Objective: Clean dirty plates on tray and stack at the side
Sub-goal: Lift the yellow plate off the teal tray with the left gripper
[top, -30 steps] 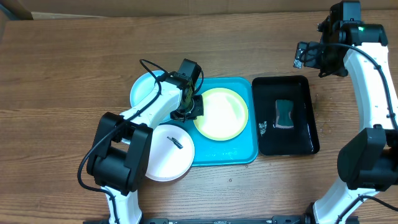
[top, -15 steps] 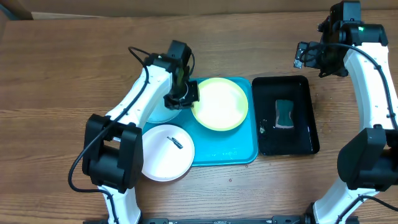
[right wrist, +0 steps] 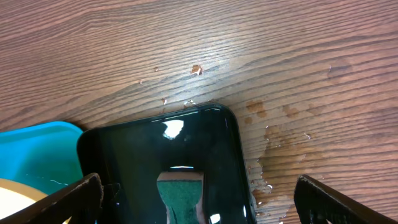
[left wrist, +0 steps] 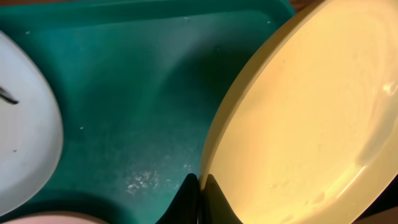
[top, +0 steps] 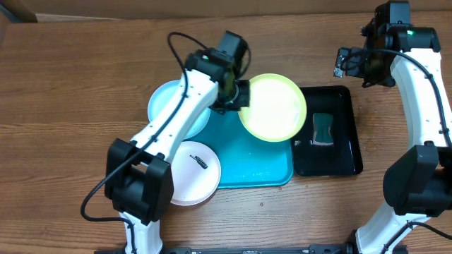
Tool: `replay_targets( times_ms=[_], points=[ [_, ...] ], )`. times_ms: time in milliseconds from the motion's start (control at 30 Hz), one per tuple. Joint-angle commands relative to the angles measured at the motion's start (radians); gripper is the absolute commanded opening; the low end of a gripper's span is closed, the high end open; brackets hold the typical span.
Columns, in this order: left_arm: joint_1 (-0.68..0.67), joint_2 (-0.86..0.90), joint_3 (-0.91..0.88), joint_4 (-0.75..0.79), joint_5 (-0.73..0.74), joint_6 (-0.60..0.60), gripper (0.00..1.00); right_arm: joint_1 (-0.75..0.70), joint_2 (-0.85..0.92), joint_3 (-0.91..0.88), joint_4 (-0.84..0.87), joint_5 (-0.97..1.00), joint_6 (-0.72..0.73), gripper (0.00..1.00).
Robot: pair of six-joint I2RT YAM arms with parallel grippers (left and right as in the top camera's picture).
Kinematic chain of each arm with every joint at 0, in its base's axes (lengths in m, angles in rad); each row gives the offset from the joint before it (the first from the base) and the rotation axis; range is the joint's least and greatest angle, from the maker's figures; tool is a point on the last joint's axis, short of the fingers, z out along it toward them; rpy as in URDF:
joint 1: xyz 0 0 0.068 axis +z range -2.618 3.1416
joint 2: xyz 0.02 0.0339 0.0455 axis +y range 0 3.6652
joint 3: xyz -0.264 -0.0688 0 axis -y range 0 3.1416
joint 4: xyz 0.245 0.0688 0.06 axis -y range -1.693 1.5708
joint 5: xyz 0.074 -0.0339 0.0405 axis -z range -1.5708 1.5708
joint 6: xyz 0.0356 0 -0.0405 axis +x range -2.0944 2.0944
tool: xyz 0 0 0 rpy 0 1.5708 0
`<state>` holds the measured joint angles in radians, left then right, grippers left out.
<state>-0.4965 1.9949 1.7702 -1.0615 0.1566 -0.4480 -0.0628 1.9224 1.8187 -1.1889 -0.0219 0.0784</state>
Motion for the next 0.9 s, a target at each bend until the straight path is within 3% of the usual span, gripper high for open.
replay_targets(
  times_ms=[0, 367, 867],
  points=[
    [-0.042, -0.002, 0.032, 0.029, -0.045, -0.032, 0.04, 0.003, -0.008, 0.006, 0.005, 0.002, 0.004, 1.00],
    [-0.138, -0.002, 0.033, 0.115, -0.096, -0.045, 0.04, -0.019, -0.008, 0.008, 0.118, 0.014, 0.029, 1.00],
    [-0.245, -0.002, 0.035, 0.222, -0.219, 0.031, 0.04, -0.357, -0.008, 0.007, 0.122, -0.039, 0.135, 1.00]
  ],
)
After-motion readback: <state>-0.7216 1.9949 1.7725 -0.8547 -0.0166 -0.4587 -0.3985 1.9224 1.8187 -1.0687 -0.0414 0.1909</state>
